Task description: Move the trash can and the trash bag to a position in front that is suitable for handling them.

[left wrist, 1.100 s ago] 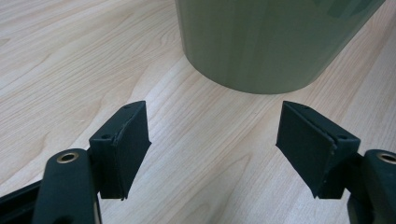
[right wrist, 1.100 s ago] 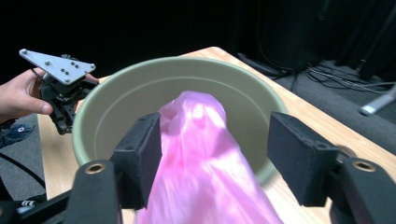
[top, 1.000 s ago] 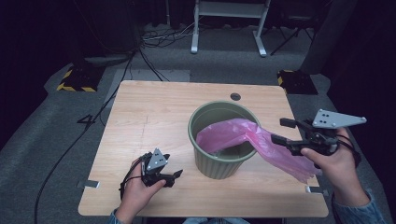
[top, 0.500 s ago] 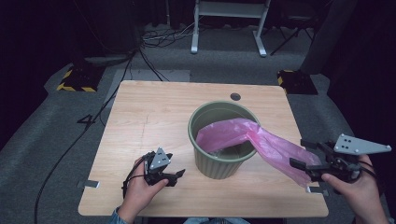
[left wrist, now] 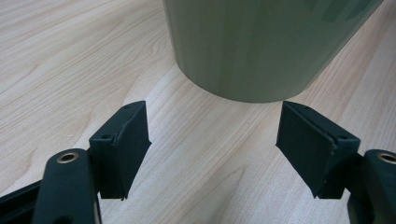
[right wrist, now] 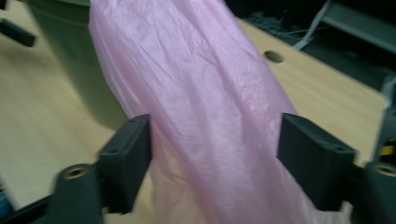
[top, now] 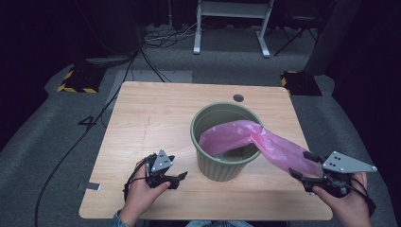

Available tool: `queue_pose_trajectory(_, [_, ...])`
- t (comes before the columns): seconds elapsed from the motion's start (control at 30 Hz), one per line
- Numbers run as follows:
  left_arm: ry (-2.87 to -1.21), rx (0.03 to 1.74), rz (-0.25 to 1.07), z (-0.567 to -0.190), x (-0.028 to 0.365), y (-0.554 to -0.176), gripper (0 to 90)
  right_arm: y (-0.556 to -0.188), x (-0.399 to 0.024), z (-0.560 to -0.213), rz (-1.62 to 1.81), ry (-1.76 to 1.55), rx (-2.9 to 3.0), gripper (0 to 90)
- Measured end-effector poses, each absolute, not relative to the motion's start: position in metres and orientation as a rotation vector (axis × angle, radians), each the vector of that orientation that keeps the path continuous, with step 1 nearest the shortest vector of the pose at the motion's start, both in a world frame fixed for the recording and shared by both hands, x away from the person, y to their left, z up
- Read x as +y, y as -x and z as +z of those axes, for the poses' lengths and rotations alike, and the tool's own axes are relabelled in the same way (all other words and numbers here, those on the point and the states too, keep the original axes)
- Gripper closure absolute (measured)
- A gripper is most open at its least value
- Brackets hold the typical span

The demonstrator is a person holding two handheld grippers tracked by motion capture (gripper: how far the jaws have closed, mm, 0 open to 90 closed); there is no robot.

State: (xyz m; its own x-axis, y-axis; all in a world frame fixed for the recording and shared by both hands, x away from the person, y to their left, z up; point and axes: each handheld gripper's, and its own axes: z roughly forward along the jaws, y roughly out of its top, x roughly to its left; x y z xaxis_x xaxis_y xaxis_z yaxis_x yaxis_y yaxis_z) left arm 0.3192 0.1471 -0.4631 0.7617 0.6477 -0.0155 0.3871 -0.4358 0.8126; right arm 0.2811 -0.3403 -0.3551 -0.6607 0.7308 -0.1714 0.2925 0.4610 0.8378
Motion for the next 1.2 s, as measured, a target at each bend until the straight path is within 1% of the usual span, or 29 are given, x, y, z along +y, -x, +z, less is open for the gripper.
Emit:
queue_pose_trajectory(0.1, [-2.076,0.780,0.375,-0.463,0.148,-0.320,25.4,-0.292,-0.347,-0.348,1.189,-0.840,2.163,70.1])
queue_pose_trajectory(0.17, [-2.074,0.777,0.373,-0.463,0.149,-0.319,25.4,-0.298,-0.349,-0.342,1.212,-0.820,2.146,82.5])
queue_pose_trajectory(0.2, [-2.073,0.773,0.374,-0.462,0.149,-0.320,25.4,-0.300,-0.349,-0.338,1.218,-0.809,2.142,86.3])
queue_pose_trajectory(0.3, [-2.066,0.770,0.393,-0.454,0.152,-0.321,25.4,-0.303,-0.344,-0.325,1.215,-0.753,2.127,89.1])
queue_pose_trajectory(0.57, [-2.050,0.727,0.491,-0.417,0.157,-0.324,25.7,-0.312,-0.319,-0.297,1.216,-0.614,2.134,89.4])
queue_pose_trajectory(0.9, [-2.005,0.651,0.566,-0.364,0.151,-0.332,26.1,-0.319,-0.303,-0.285,1.213,-0.521,2.154,89.4])
queue_pose_trajectory(1.2, [-1.972,0.583,0.542,-0.332,0.141,-0.345,26.4,-0.324,-0.298,-0.280,1.245,-0.493,2.173,89.4])
